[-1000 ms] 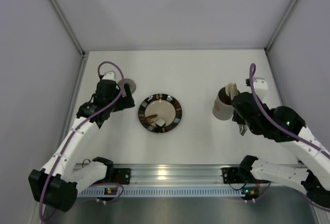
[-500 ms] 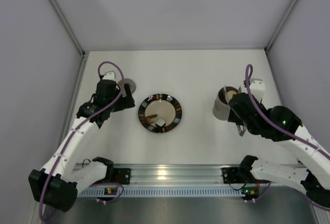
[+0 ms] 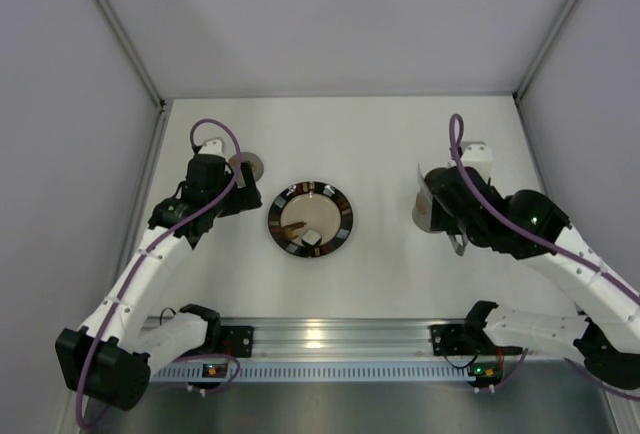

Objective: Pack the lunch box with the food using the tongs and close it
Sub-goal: Place the fake food in the packing box, then pick up the fake food from the plate.

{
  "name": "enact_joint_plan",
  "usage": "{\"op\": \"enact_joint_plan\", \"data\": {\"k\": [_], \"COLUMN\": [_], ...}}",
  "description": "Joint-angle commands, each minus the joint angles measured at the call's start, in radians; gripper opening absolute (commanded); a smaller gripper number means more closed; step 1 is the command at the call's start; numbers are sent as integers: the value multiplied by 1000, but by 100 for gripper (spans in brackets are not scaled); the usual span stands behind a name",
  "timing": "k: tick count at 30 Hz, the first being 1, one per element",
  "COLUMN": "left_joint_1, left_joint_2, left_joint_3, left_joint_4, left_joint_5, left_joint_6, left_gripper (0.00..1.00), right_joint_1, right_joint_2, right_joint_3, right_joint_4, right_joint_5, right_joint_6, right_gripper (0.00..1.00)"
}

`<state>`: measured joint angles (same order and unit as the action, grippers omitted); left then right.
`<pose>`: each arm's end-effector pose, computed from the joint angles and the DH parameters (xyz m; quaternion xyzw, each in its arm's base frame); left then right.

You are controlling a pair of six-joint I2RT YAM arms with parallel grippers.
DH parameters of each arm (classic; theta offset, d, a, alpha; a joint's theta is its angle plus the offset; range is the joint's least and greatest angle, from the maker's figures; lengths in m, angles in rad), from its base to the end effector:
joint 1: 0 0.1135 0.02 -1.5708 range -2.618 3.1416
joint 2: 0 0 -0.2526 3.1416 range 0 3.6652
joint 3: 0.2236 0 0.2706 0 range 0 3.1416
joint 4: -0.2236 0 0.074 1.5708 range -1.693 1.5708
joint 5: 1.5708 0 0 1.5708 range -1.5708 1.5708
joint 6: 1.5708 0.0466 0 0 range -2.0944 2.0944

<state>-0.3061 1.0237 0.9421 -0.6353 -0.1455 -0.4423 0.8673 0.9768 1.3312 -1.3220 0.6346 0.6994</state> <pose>0.2376 -0.0680 0.2886 -0.0918 0.9037 -0.0894 0.4086 0.1301 0.1107 0.3788 0.0163 0.9118 -0.0119 0.4102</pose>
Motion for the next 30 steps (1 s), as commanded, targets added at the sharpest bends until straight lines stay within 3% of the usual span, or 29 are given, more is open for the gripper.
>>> {"op": "enact_joint_plan", "data": {"k": [1,8,14,30], "left_joint_1": [5,5,5,5], "left_joint_2": [1,-4,3,7], "left_joint_3": [-3,-2,0,-2], "left_joint_4": [48,40,40,39], "left_joint_5": [-5,-23,-26,-26], "left_joint_6": [11,14,14,14], "left_gripper": [99,99,99,99], "right_joint_1": [-10,58,123,213], "right_joint_2": [75,235,327,497], "right_joint_3": [88,128,45,-33], "right_joint_4": [133,308,481,599], "right_joint_5": [-104,-249,-401,-506], "right_joint_6": [-133,-207,-218,-216], "right_gripper": [50,49,49,54]}}
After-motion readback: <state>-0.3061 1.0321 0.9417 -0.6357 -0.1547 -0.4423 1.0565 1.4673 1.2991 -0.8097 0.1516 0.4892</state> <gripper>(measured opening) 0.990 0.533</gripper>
